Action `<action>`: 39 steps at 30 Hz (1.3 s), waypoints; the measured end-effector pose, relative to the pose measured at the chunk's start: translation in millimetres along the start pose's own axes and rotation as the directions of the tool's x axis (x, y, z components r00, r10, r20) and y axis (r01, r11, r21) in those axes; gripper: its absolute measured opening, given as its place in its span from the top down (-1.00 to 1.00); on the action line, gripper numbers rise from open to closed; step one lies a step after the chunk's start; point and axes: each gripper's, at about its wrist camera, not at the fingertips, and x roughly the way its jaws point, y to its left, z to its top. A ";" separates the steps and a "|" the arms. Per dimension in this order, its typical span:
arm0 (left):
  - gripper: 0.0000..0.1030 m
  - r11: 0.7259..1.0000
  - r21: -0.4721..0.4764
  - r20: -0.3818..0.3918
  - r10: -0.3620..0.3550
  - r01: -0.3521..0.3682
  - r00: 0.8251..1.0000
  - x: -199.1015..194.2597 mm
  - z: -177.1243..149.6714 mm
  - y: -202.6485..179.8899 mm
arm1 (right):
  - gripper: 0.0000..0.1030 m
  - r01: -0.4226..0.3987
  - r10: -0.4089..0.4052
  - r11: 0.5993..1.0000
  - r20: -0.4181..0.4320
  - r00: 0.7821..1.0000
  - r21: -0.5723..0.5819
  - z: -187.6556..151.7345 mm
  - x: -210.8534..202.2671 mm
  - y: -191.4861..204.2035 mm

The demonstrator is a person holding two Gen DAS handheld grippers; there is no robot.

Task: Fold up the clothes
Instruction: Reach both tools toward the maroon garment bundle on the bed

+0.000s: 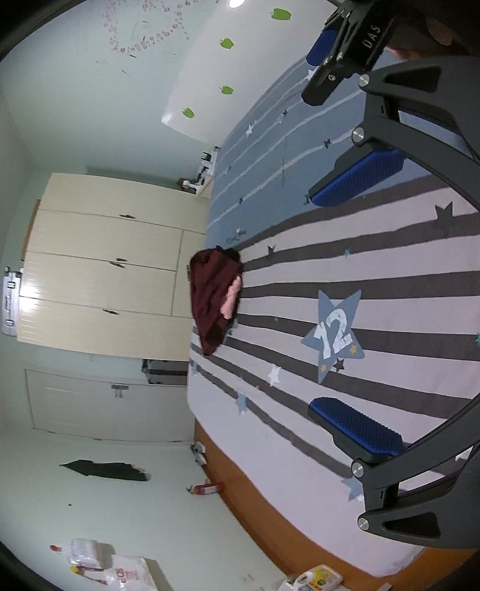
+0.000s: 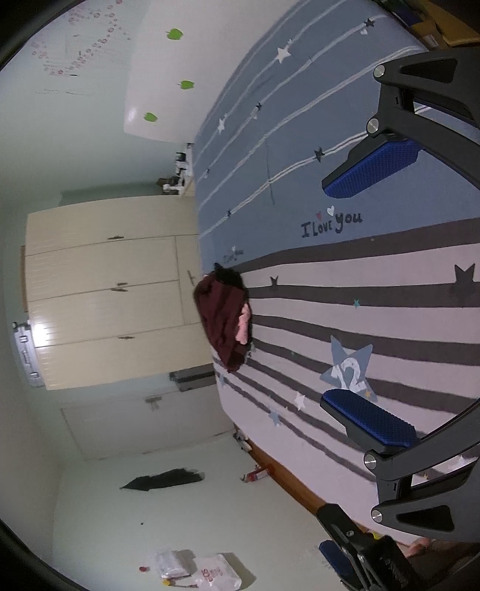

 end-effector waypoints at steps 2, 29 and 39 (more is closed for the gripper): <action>-0.99 1.000 0.006 -0.034 0.004 -0.004 0.999 35.5 -9.0 6.4 | -0.99 0.013 -0.013 1.000 -0.021 1.000 -0.005 -8.5 30.4 -2.3; -0.98 0.996 0.039 -0.161 0.090 -0.084 0.983 488.3 23.2 61.8 | -0.99 0.037 -0.048 0.998 -0.220 0.974 -0.053 6.5 484.4 -20.5; -0.98 0.972 0.226 -0.134 0.102 -0.070 0.986 652.6 144.2 51.6 | -0.99 0.043 -0.049 0.998 -0.155 0.987 -0.041 113.4 617.6 1.8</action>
